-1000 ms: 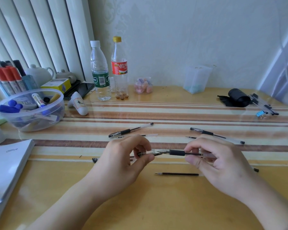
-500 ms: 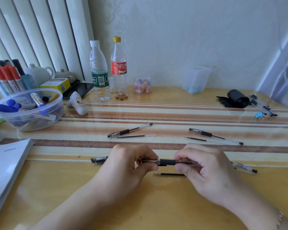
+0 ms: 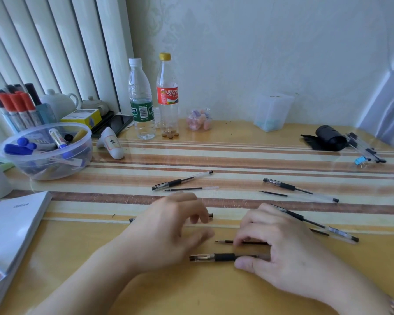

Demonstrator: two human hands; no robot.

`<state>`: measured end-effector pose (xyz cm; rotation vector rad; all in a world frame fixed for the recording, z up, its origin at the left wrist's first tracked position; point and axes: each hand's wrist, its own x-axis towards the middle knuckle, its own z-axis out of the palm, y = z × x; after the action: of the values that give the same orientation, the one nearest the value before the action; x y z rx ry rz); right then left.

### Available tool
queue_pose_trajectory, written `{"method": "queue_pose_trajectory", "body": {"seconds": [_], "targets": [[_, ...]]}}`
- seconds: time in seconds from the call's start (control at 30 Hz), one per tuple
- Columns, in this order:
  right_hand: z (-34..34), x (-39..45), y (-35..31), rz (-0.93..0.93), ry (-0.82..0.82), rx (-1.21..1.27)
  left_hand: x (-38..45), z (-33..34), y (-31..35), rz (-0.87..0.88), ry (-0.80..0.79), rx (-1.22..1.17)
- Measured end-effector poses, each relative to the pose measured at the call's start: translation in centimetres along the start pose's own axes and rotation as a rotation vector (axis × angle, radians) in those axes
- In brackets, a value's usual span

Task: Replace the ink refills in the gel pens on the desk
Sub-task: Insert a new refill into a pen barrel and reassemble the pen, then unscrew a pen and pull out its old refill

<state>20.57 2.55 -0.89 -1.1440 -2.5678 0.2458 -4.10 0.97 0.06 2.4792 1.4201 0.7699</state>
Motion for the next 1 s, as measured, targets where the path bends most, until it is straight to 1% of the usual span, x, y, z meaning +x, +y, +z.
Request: {"method": "queue_pose_trajectory", "body": {"seconds": [0.1, 0.17, 0.23, 0.43, 0.57, 0.63, 0.8, 0.9, 0.97, 1.0], "targets": [[0.0, -0.1, 0.7, 0.050, -0.026, 0.036, 0.3, -0.3, -1.2, -0.118, 0.117, 0.059], [-0.1, -0.2, 0.9, 0.067, -0.051, 0.046, 0.2, -0.5, -1.9, -0.175, 0.124, 0.084], [-0.1, -0.1, 1.0, 0.054, -0.073, 0.049, 0.1, -0.8, -2.3, -0.185, 0.088, 0.116], [-0.5, -0.2, 0.7, -0.006, -0.147, 0.056, -0.3, -1.1, -2.9, -0.174, -0.091, 0.137], [-0.3, -0.3, 0.8, -0.006, -0.135, 0.074, -0.4, -1.6, -3.7, -0.206, -0.163, 0.125], [-0.3, -0.2, 0.9, 0.008, -0.078, 0.110, -0.6, -2.1, -4.2, -0.241, -0.190, 0.109], [-1.2, 0.2, 0.5, 0.083, 0.266, 0.424, -0.8, -2.7, -4.7, -0.278, -0.229, 0.101], [-2.4, 0.4, -0.4, 0.046, 0.426, 0.424, -0.6, -1.9, -4.6, -0.293, -0.219, 0.081], [-3.6, 0.4, -1.3, 0.018, 0.480, 0.423, -0.5, -1.5, -4.7, -0.294, -0.205, 0.070], [-4.2, 0.4, -1.8, 0.006, 0.472, 0.421, -0.5, -1.4, -4.8, -0.293, -0.200, 0.065]]}}
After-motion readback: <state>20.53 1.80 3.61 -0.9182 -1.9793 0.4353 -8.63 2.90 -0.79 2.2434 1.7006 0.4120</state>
